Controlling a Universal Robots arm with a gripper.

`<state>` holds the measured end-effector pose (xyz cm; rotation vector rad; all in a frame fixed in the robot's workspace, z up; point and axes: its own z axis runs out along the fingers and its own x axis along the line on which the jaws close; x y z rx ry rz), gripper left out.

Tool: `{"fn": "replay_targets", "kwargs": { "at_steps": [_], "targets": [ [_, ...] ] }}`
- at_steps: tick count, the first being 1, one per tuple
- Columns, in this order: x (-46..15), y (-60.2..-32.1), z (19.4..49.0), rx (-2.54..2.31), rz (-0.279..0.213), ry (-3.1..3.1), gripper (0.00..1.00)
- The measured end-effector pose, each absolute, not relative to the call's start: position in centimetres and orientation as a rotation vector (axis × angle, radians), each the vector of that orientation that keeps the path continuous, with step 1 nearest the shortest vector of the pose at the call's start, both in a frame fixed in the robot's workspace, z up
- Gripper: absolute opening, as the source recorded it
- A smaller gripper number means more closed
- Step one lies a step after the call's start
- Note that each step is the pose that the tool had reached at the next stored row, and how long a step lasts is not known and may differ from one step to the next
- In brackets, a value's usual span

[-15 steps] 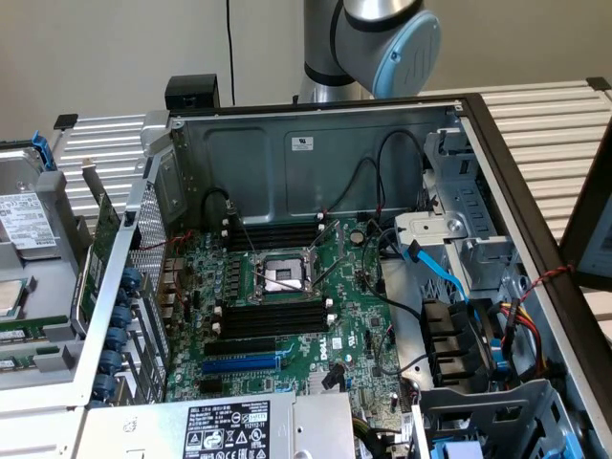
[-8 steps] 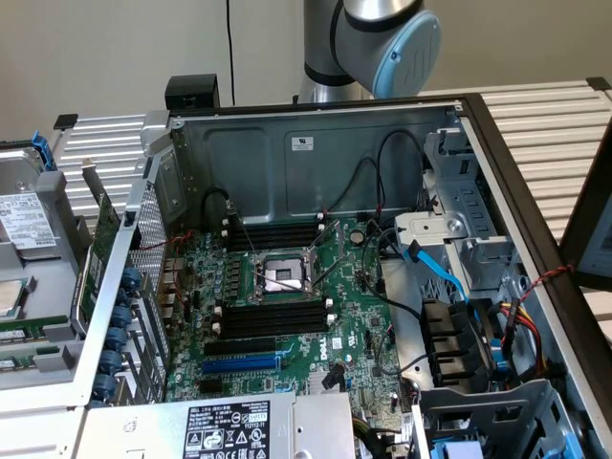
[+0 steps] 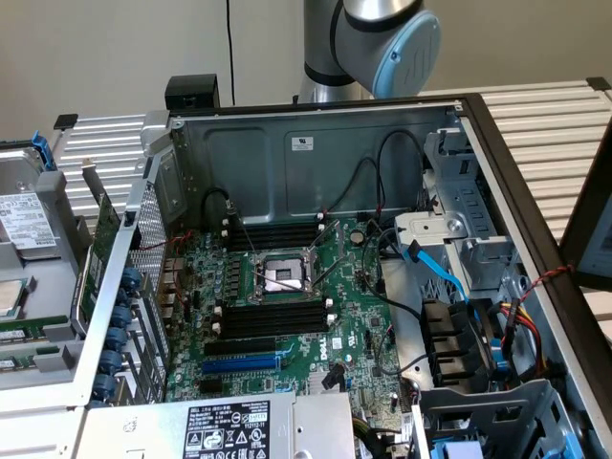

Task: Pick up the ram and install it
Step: 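Pick up the ram and move it above insertion slot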

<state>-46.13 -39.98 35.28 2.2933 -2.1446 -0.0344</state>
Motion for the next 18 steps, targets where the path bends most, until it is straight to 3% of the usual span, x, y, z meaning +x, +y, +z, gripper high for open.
{"fn": "replay_targets", "kwargs": {
  "at_steps": [1, 5, 7, 8, 18],
  "targets": [
    [-46.1, -40.0, 35.2, 2.295, -0.030, -2.146, 0.11],
    [-46.1, -40.0, 34.4, 2.297, -0.027, -2.148, 0.36],
    [-46.1, -40.0, 34.1, 2.297, -0.027, -2.148, 0.36],
    [-46.1, -40.0, 33.9, 2.297, -0.027, -2.148, 0.42],
    [-46.1, -40.0, 32.3, 2.292, -0.016, -2.144, 0.42]
  ]
}}
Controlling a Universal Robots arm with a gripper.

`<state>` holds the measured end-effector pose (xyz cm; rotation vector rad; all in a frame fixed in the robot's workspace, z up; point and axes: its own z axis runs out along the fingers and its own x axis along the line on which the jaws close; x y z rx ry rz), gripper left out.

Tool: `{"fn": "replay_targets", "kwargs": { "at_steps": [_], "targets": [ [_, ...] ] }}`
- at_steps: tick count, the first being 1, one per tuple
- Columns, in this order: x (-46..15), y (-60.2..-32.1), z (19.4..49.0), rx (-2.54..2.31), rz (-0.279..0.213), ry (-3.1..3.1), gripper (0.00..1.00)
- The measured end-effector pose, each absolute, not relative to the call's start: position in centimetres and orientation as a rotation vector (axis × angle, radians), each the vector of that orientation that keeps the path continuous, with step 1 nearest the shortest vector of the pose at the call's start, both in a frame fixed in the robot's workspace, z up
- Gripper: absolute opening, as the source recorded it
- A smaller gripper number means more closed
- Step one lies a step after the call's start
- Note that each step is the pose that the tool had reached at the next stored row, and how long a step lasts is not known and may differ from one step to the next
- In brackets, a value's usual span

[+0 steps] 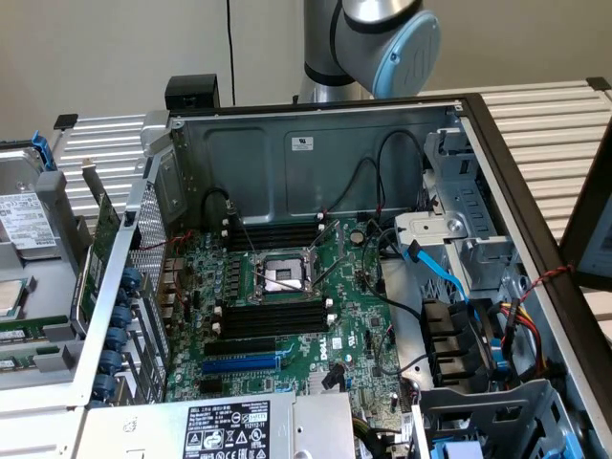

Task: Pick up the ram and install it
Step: 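Pick up the ram and move it above insertion slot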

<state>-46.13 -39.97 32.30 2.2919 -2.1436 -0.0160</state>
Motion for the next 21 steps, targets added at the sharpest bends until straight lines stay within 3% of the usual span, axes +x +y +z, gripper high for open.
{"fn": "replay_targets", "kwargs": {
  "at_steps": [5, 21],
  "targets": [
    [-46.1, -39.9, 31.9, 2.279, 0.019, -2.132, 0.42],
    [-46.1, -39.8, 29.0, 2.279, 0.019, -2.132, 0.42]
  ]
}}
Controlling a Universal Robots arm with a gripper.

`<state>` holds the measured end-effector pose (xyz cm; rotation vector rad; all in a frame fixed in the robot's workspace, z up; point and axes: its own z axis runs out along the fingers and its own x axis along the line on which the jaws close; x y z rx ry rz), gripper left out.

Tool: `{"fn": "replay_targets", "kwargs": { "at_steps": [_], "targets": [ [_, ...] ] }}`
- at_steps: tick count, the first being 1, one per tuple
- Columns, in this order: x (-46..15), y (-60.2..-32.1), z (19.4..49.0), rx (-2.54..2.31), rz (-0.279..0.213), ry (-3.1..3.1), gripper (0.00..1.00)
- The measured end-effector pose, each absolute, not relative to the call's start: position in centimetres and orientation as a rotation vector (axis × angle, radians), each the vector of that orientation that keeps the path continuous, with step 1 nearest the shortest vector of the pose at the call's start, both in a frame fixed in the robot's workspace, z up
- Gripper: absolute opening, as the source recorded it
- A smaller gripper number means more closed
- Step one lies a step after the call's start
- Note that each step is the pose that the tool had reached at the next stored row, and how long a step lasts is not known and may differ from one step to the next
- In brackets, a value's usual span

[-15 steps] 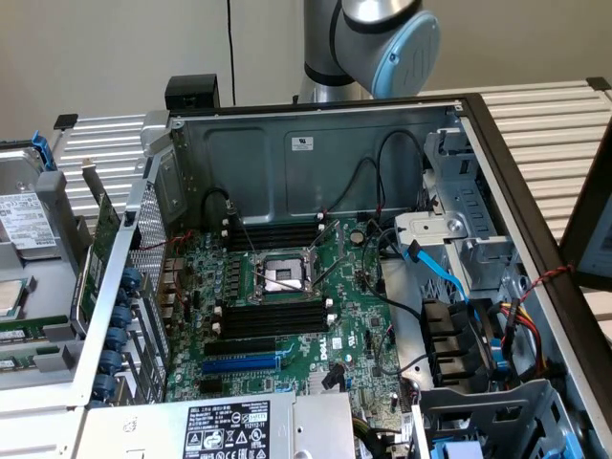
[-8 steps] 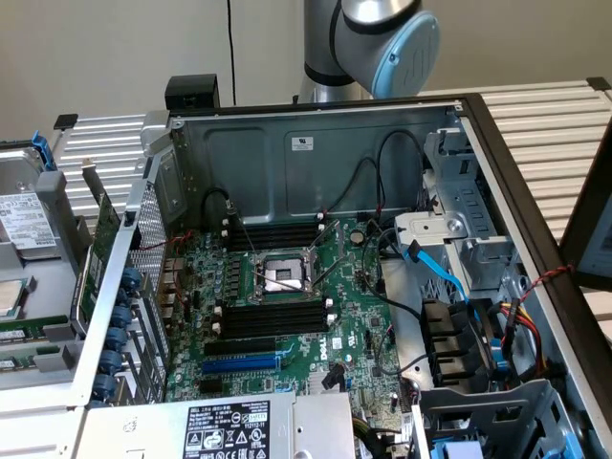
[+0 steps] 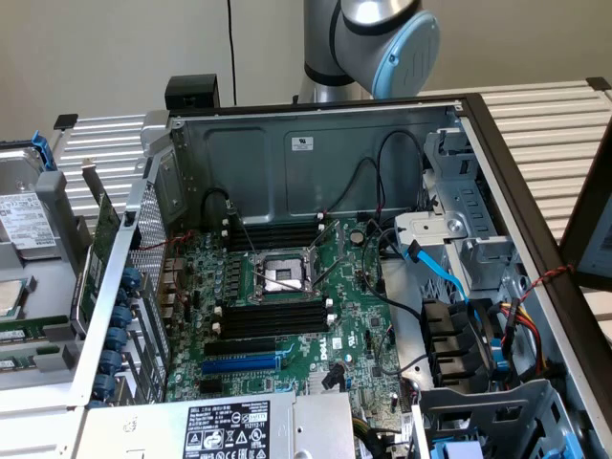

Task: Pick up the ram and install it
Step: 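Pick up the ram and move it above insertion slot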

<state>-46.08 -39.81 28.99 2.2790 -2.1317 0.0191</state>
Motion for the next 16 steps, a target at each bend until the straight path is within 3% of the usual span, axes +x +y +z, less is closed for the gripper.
{"fn": "replay_targets", "kwargs": {
  "at_steps": [16],
  "targets": [
    [-46.0, -39.7, 26.1, 2.279, 0.020, -2.132, 0.42]
  ]
}}
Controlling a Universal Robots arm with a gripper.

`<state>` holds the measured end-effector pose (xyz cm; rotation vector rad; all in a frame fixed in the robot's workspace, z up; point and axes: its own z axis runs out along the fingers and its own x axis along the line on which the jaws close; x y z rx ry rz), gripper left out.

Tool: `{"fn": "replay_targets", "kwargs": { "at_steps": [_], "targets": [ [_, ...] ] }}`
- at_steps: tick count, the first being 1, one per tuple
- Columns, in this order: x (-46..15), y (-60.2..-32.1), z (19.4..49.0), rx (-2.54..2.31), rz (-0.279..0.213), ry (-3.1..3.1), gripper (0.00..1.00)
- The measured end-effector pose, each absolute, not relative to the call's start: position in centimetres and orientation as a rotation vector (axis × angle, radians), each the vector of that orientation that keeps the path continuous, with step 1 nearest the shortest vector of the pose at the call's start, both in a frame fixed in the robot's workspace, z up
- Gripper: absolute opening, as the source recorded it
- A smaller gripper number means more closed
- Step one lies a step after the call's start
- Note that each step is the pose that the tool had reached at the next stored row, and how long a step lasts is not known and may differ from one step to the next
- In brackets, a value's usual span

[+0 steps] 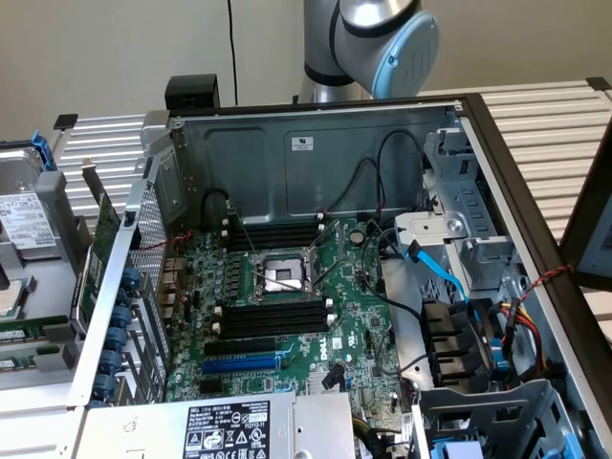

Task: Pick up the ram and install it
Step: 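Pick up the ram and move it above insertion slot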

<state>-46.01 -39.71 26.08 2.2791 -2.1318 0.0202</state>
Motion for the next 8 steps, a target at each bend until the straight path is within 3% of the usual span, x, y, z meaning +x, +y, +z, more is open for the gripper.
{"fn": "replay_targets", "kwargs": {
  "at_steps": [8],
  "targets": [
    [-45.8, -40.3, 24.6, 2.279, 0.020, -2.132, 0.42]
  ]
}}
